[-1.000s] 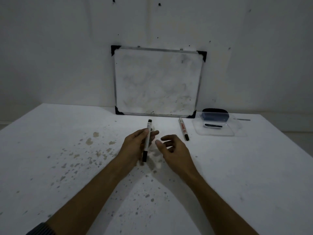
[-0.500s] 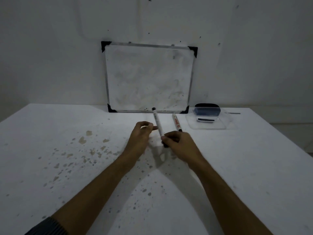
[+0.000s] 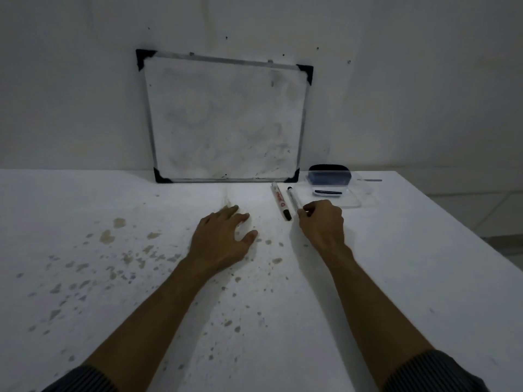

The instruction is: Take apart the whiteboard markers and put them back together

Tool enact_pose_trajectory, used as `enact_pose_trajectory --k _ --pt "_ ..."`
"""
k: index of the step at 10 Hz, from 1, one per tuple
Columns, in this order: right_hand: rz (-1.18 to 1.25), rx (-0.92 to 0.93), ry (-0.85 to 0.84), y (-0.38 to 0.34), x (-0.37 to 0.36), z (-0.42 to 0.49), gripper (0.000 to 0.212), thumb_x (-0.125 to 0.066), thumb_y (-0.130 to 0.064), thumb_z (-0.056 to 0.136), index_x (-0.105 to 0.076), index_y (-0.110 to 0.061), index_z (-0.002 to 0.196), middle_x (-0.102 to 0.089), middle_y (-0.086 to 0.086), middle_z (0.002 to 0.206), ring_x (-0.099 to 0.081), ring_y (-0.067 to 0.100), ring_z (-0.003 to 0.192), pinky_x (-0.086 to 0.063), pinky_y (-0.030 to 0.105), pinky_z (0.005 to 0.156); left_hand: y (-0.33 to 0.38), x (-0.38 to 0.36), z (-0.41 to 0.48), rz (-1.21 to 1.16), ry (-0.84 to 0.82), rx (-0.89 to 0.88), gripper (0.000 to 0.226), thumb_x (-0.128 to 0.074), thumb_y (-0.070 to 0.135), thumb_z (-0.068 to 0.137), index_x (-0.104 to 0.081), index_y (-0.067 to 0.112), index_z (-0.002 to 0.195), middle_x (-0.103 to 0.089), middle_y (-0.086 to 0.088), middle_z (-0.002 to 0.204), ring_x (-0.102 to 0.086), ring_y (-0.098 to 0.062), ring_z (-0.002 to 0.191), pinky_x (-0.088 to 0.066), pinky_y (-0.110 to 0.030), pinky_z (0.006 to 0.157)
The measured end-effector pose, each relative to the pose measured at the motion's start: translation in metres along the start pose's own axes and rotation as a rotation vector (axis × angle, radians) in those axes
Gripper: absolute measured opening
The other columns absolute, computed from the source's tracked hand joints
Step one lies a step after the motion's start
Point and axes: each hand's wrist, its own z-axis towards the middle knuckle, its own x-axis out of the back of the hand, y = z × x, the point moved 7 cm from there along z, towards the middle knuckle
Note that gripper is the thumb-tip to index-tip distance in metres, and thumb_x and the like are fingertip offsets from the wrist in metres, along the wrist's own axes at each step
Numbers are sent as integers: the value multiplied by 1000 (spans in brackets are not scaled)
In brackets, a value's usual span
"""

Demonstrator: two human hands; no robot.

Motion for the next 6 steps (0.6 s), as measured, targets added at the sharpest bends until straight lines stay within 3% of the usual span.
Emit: enact_pose_trajectory --k 1,3,6 --pt "48 24 2 -1 -3 0 37 -69 -31 95 -72 -6 122 -77 12 110 -72 28 103 -53 37 96 0 -1 -1 2 -2 1 68 -43 68 95 -44 33 152 -32 7 166 -25 -16 154 -15 -41 125" --pt "77 101 -146 9 -11 0 44 -67 -20 94 -63 -12 137 -74 9 109 -66 16 90 -49 22 84 -2 -6 -1 9 -21 1 70 -39 70 94 -39 33 154 -27 7 168 -20 -16 156 -12 -41 127" --pt "147 160 -184 1 -18 5 39 -60 -18 100 -62 -14 139 -67 6 108 -59 13 93 -43 20 82 3 -2 -3 -2 -5 -13 68 -42 67 96 -40 33 154 -28 7 167 -22 -17 155 -11 -42 126"
